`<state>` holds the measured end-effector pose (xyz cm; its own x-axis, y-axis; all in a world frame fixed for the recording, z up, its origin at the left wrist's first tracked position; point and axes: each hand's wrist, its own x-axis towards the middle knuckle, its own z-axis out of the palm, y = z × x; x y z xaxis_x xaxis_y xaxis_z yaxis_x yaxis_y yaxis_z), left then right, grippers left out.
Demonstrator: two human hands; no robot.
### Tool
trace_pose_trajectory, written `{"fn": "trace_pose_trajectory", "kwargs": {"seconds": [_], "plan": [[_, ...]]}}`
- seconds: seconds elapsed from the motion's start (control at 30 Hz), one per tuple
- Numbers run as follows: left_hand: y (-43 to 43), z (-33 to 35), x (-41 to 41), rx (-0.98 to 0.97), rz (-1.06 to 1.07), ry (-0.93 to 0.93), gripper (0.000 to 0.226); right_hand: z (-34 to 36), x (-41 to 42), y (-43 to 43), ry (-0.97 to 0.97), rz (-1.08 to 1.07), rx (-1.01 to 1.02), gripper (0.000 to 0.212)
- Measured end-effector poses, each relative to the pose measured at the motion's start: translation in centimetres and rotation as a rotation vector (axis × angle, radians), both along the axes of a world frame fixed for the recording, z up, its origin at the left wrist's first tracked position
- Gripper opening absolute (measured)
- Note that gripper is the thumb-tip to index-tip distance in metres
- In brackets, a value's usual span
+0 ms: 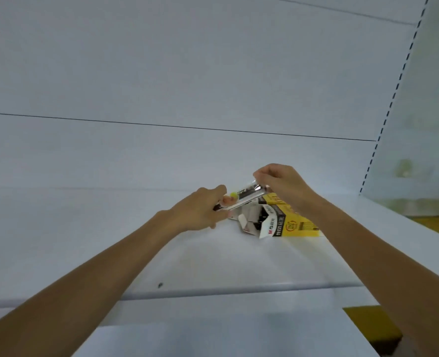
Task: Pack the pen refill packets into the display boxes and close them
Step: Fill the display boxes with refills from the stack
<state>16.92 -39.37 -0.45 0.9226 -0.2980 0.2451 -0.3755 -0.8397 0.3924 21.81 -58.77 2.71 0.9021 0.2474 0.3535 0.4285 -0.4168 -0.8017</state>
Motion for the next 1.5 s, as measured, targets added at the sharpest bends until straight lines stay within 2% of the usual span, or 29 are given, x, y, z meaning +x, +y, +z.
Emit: {"fn": "trace_pose_trajectory", "kwargs": {"seconds": [0.13, 0.2, 0.27, 0.4, 0.53, 0.7, 0.9, 1.1, 1.27, 1.5], "plan": [[-1.9, -0.7, -0.1, 0.269, 0.154, -0.099, 0.034, -0.8, 1.6, -8.3, -0.267, -0.381, -0.248, 0.018], [-2.6, -0.8, -0.4, 0.313, 0.229, -0.129, 0.035, -2.3, 2.7, -12.0, -0.278, -0.53, -0.321, 0.021], [-3.0, -0.6, -0.6, 0.356, 0.275, -0.186, 0.032, -4.3, 3.3, -14.1, -0.205, -0.591, -0.357, 0.026], [-2.9, -0.8, -0.9, 0.383, 0.335, -0.298, 0.023, -6.7, 3.5, -14.6, -0.068, -0.501, -0.281, 0.03], [-2.7, -1.2, -1.3, 0.418, 0.325, -0.185, 0.022, -7.0, 3.7, -14.7, -0.036, -0.48, -0.11, 0.031], [-2.7, -1.6, -1.6, 0.427, 0.285, -0.069, 0.032, -7.1, 4.1, -14.8, -0.039, -0.479, -0.13, 0.034], [-4.1, -2.6, 0.4, 0.521, 0.407, -0.272, 0.029, -7.2, 4.3, -14.8, -0.005, -0.471, -0.122, 0.031], [-4.3, -2.7, 1.2, 0.413, 0.276, -0.178, 0.029, -7.3, 4.4, -15.0, -0.009, -0.418, -0.091, 0.029], [-6.3, -2.8, 1.7, 0.361, 0.249, -0.267, 0.031, -7.2, 4.6, -15.0, -0.001, -0.32, -0.067, 0.023], [-7.2, -2.3, 1.6, 0.366, 0.273, -0.248, 0.032, -7.4, 4.5, -14.6, -0.057, -0.276, -0.197, 0.046]]}}
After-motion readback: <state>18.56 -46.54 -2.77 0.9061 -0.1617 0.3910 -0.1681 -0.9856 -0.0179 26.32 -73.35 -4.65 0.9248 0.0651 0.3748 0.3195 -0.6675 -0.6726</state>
